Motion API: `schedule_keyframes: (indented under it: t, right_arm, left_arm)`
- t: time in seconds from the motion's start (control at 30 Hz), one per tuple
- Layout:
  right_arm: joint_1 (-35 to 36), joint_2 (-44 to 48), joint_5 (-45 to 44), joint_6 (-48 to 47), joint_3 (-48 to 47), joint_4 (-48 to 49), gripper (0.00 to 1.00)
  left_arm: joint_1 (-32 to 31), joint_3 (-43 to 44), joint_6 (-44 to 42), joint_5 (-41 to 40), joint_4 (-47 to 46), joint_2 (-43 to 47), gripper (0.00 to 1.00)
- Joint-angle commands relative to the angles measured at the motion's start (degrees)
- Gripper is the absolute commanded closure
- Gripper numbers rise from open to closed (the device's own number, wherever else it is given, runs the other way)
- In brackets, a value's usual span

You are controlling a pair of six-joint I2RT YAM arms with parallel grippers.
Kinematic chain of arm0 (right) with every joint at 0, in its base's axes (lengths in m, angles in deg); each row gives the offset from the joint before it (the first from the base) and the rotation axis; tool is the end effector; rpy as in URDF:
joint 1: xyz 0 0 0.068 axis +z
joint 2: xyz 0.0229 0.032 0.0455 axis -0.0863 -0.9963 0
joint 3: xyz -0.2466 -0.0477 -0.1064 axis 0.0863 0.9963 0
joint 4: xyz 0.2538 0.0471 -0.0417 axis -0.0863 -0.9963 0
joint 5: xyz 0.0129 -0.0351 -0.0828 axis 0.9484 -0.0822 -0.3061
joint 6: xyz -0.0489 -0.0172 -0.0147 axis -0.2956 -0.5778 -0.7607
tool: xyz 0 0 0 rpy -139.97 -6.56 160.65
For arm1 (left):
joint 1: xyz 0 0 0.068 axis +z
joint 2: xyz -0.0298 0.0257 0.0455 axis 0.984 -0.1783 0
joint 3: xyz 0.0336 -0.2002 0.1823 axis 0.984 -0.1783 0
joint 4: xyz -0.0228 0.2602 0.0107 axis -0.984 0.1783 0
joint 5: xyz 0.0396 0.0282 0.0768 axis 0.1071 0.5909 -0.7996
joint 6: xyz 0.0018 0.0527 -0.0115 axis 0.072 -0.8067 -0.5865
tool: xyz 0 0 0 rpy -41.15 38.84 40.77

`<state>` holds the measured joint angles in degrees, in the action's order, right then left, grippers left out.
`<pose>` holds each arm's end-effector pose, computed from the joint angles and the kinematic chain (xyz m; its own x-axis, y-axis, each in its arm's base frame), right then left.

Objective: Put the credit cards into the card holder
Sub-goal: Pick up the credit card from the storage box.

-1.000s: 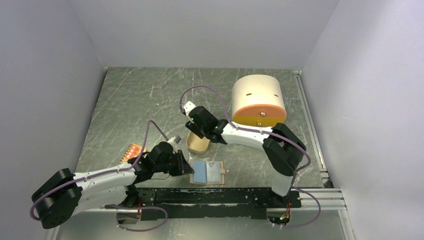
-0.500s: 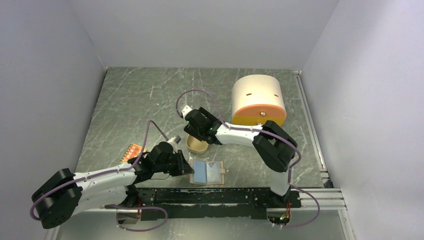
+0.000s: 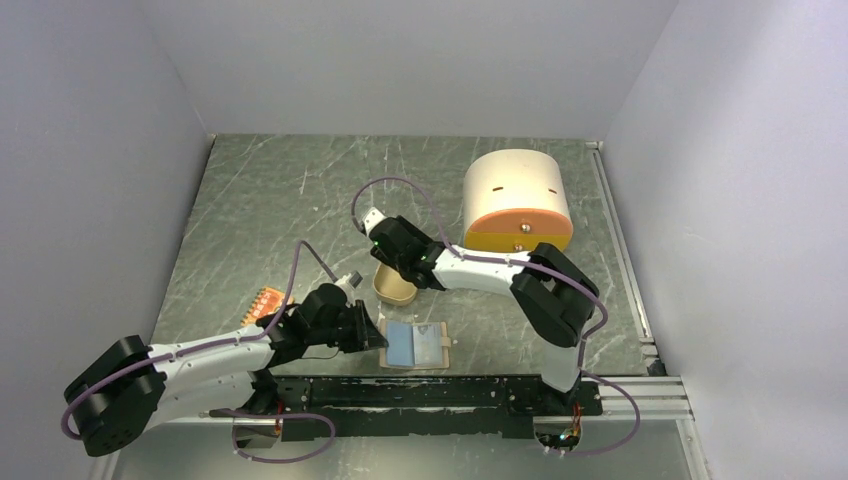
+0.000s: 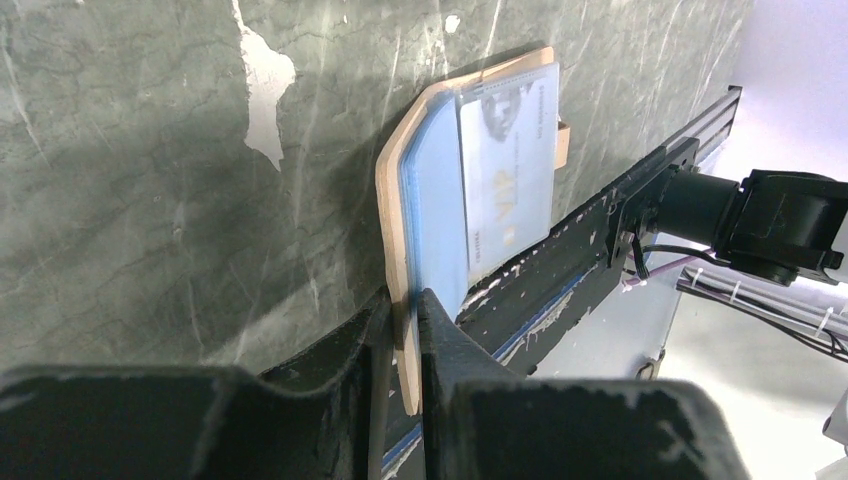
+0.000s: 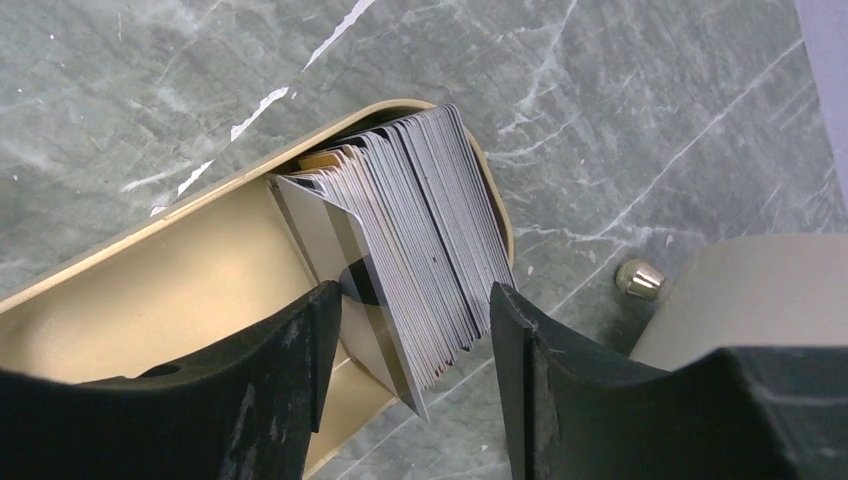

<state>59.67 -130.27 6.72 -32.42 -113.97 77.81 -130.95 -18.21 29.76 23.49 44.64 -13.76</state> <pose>0.2424 0.3117 0.1810 -0.2790 -0.7666 -0.5783 -0.5925 0.6114 -0.5246 0.1080 -0.1454 0.1421 -0.9426 -0.1817 -0.2801 0.0847 0.6814 -0.7270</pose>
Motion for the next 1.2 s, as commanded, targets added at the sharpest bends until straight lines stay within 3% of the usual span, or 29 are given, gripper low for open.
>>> schedule_keyframes:
  t: [0.0, 0.4, 1.17]
  right_arm:
    - [-0.27, 2.67, -1.08, -0.18, -1.51, 0.86, 0.42]
    - [-0.31, 3.05, 1.02, 0.74, -2.4, -0.68, 0.61]
    - [-0.36, 3.39, 2.38, 0.88, -2.76, -1.71, 0.71]
  left_arm:
    - [-0.37, -0.33, 0.12, 0.23, -1.78, -0.16, 0.8]
    - [-0.38, -0.77, 0.42, -0.06, -1.57, 0.69, 0.8]
    - [-0.63, 0.63, 0.02, 1.23, -3.5, -3.73, 0.81]
